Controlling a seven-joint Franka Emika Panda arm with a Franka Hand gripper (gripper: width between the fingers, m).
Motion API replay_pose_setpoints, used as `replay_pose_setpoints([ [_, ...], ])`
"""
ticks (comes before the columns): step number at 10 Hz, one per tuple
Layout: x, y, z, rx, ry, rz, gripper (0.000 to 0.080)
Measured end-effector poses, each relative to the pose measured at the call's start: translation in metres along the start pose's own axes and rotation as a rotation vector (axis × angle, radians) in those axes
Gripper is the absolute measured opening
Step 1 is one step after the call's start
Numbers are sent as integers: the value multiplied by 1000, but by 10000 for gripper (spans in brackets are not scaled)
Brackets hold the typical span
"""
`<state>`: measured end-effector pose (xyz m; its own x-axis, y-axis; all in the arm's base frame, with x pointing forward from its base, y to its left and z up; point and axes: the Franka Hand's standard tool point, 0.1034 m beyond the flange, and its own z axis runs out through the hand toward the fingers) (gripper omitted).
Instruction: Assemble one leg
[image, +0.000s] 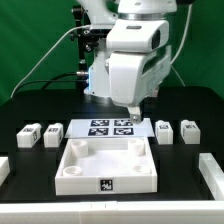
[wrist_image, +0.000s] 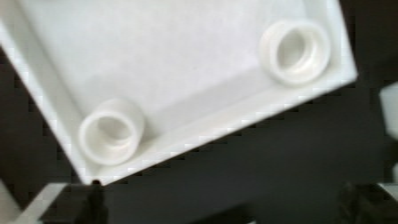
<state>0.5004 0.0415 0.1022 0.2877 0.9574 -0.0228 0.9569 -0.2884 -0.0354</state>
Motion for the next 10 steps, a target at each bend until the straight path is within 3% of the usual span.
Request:
replay_pose_setpoints([
  [3,-9,-5,5,7,-7,-237,650],
  [6,-10,-7,7,11,-8,-215,650],
  [7,-16,-16,14,8,-5,-225,650],
  [10,-44,-64,46,24,2,-236,650],
])
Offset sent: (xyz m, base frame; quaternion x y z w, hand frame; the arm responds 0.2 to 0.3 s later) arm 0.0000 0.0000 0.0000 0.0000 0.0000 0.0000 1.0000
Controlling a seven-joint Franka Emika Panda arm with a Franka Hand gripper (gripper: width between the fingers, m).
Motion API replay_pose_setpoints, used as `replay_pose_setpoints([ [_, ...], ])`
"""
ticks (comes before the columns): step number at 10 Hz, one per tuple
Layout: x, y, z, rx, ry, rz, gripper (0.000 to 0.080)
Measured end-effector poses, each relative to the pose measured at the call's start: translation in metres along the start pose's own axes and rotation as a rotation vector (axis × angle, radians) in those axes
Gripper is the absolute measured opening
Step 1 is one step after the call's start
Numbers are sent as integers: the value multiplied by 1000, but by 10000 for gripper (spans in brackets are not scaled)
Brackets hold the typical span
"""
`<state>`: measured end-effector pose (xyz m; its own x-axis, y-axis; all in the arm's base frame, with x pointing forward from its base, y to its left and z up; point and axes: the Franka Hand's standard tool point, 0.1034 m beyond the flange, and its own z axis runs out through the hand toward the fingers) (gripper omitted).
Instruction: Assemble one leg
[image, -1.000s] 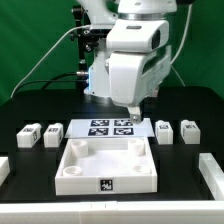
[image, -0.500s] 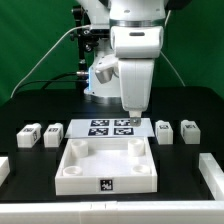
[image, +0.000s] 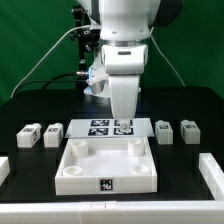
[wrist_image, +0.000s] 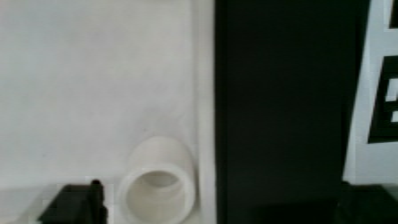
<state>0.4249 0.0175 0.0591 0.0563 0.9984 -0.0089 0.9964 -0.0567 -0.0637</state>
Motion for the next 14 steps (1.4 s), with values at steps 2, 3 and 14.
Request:
replay_pose_setpoints([
  [2,-6,-9,16,3,10,18,650],
  [3,-10,-12,28,22,14,31,650],
  [14,-32,-8,44,33,27,65,259],
])
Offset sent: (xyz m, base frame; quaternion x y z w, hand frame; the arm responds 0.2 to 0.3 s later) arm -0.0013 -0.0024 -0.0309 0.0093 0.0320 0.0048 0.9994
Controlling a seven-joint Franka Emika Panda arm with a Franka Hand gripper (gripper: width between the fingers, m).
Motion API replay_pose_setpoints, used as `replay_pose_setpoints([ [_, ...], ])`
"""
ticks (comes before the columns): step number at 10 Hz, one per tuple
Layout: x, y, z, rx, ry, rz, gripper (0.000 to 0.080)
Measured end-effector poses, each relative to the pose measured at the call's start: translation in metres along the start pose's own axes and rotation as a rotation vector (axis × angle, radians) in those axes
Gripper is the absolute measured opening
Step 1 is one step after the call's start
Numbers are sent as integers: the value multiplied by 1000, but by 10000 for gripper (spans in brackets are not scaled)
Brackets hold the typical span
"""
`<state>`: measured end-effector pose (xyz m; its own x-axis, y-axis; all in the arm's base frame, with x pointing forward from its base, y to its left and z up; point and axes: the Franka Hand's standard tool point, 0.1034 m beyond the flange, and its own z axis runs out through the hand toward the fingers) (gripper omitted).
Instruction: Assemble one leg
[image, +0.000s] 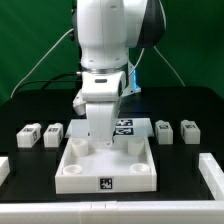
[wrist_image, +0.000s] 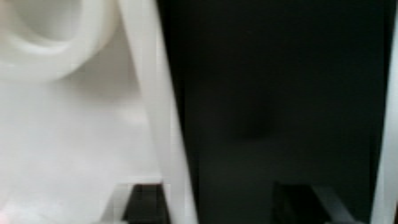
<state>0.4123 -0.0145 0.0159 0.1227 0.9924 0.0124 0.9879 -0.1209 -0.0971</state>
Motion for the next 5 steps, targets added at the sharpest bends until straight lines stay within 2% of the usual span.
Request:
replay_pose_setpoints([
  [1,0,0,0,0,0,0,259],
  [2,0,0,0,0,0,2,61],
  [5,0,0,0,-1,0,2,58],
])
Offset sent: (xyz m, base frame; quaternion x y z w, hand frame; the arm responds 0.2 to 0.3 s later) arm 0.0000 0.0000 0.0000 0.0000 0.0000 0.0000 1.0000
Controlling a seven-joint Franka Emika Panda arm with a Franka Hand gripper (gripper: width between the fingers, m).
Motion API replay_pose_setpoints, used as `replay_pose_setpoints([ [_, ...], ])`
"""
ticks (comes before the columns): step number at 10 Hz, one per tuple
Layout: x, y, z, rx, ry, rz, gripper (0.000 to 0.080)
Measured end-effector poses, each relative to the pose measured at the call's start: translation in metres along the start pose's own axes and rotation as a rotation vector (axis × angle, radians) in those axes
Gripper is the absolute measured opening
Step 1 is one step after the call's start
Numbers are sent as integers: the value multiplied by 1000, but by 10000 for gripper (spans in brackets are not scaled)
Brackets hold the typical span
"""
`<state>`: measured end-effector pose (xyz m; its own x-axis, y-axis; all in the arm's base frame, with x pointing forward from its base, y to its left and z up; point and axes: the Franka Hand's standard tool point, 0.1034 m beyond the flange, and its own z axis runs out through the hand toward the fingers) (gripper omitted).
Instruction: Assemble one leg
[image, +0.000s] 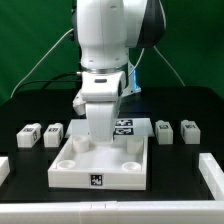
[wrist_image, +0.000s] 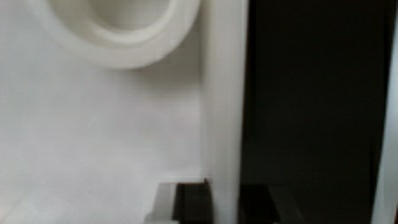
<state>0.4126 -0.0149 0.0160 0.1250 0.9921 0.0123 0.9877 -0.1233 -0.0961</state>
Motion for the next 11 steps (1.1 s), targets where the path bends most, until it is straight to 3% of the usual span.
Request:
replay_pose_setpoints([
  [4,0,0,0,0,0,0,58],
  [6,7,14,-5,-15,2,-19,58],
  [8,27,41,-11,-38,16,-62,58],
  [10,62,58,-9,-53,40,-74,58],
  [11,71,65,-7,-59,47,-72,58],
])
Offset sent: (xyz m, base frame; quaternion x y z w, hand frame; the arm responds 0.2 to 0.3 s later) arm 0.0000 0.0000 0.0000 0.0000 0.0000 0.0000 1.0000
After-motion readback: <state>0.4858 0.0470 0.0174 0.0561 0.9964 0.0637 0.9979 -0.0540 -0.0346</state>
